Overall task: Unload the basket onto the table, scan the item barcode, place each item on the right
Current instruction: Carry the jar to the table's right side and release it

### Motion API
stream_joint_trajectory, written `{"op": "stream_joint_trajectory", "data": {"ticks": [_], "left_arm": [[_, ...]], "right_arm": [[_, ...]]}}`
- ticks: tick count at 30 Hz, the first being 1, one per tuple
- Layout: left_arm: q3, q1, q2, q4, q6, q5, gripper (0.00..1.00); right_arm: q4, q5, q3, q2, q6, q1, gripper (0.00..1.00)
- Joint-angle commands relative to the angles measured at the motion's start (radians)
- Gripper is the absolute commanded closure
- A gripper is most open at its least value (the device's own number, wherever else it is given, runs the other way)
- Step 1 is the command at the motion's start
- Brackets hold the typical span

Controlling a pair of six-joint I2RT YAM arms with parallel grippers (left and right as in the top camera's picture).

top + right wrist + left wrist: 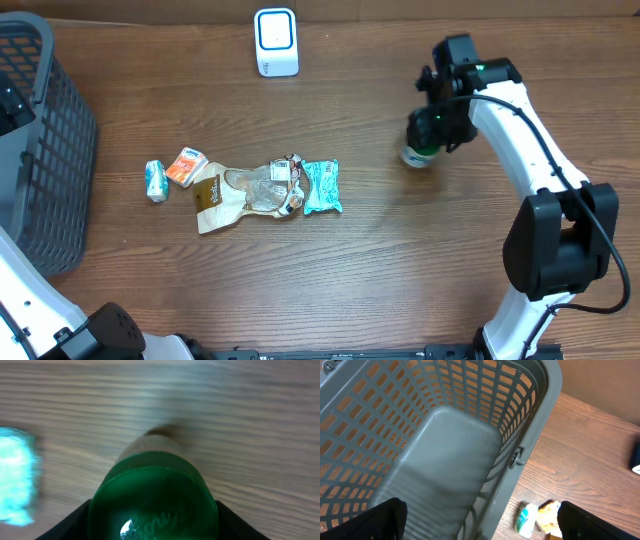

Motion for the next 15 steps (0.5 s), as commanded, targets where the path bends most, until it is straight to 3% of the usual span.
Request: {"op": "stream_joint_trajectory", "data": {"ticks": [1, 9, 15], "left_arm": [[-0.003, 0.000, 0.002, 0.001, 0.015, 0.008, 0.00], [-0.003, 0.000, 0.002, 0.001, 0.015, 0.008, 0.00], [-0.003, 0.000, 0.002, 0.001, 0.015, 0.008, 0.00]], "right_arm": [[0.023, 0.219, -0.027, -0.013, 0.005, -0.028, 0.66], [0.016, 0.203, -0.027, -0.013, 0.004, -0.030, 0.45], [0.016, 0.131, -0.027, -0.013, 0.003, -0.030, 0.39]]}}
